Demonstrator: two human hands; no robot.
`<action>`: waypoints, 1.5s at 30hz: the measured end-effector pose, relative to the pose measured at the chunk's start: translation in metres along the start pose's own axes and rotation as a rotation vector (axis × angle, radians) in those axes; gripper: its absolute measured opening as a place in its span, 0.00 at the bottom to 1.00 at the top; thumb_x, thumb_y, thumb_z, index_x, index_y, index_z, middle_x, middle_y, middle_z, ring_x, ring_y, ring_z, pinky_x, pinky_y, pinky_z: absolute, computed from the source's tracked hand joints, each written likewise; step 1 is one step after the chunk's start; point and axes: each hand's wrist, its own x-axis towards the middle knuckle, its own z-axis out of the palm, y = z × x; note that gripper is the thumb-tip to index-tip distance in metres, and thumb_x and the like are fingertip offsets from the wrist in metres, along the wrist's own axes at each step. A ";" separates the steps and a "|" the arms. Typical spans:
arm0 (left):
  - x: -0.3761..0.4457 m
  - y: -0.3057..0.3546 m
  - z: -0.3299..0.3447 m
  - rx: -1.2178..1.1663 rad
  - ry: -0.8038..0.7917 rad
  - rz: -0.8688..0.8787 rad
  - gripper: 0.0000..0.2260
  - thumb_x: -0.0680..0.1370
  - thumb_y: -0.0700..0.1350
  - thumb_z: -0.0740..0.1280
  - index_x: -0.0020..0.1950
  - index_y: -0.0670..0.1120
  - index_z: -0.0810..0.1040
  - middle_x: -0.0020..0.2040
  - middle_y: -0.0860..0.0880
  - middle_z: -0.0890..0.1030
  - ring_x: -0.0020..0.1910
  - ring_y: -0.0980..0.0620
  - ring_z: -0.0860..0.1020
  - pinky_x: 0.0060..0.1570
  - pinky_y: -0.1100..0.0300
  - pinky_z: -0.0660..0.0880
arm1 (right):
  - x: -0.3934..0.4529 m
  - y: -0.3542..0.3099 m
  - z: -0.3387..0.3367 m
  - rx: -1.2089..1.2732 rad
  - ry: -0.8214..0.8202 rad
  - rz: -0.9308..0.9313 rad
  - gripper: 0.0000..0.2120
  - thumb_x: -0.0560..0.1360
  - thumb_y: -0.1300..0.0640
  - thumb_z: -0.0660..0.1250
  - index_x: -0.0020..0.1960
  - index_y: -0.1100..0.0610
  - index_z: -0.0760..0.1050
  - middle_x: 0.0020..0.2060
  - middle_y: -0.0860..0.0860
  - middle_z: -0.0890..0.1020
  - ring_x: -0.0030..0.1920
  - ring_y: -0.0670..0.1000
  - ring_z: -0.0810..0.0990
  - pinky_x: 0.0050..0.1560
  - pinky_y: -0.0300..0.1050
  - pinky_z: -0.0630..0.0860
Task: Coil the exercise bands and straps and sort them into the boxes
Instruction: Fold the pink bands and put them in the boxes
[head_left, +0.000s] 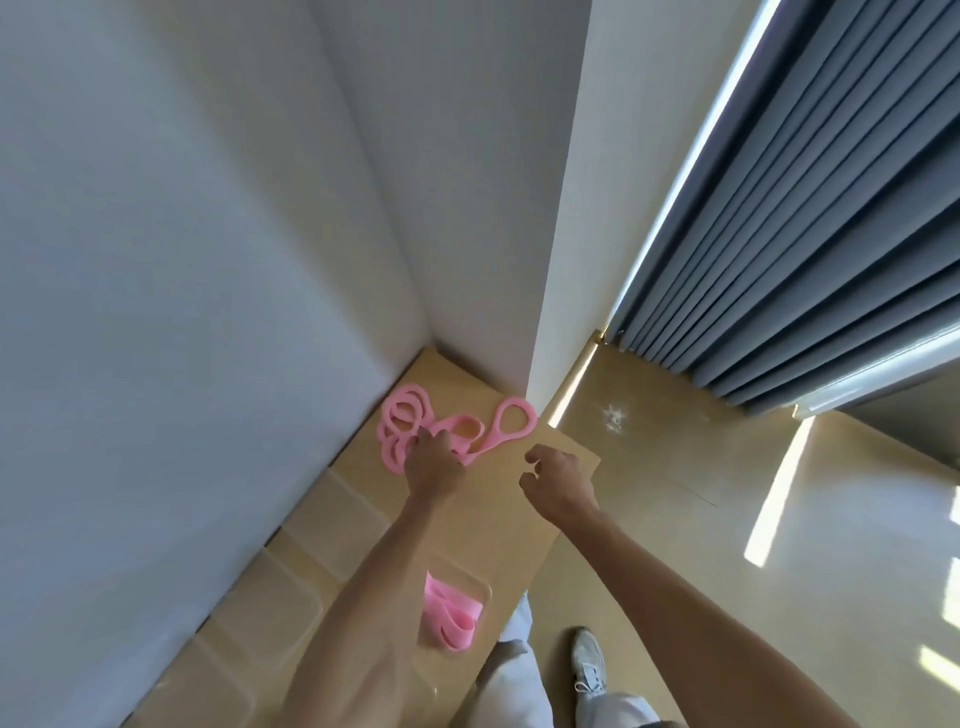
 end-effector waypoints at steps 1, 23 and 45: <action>0.010 -0.003 0.003 0.044 -0.024 0.008 0.14 0.81 0.45 0.64 0.63 0.41 0.76 0.66 0.40 0.74 0.64 0.41 0.72 0.62 0.52 0.71 | 0.009 -0.004 0.002 0.006 0.002 0.015 0.19 0.74 0.59 0.65 0.65 0.55 0.77 0.58 0.55 0.81 0.54 0.56 0.80 0.47 0.43 0.74; 0.008 -0.002 -0.145 -0.923 -0.047 0.256 0.09 0.72 0.38 0.67 0.38 0.49 0.84 0.35 0.46 0.82 0.36 0.51 0.79 0.38 0.61 0.73 | 0.050 -0.116 0.010 0.236 0.140 -0.289 0.33 0.71 0.61 0.73 0.74 0.56 0.68 0.69 0.52 0.76 0.64 0.53 0.76 0.59 0.42 0.72; -0.014 -0.010 -0.103 -1.194 -0.211 0.020 0.07 0.75 0.34 0.70 0.50 0.41 0.86 0.45 0.41 0.86 0.44 0.46 0.84 0.44 0.56 0.82 | 0.036 -0.141 -0.016 0.633 -0.015 -0.040 0.06 0.73 0.54 0.70 0.46 0.56 0.81 0.41 0.52 0.84 0.45 0.56 0.84 0.50 0.54 0.83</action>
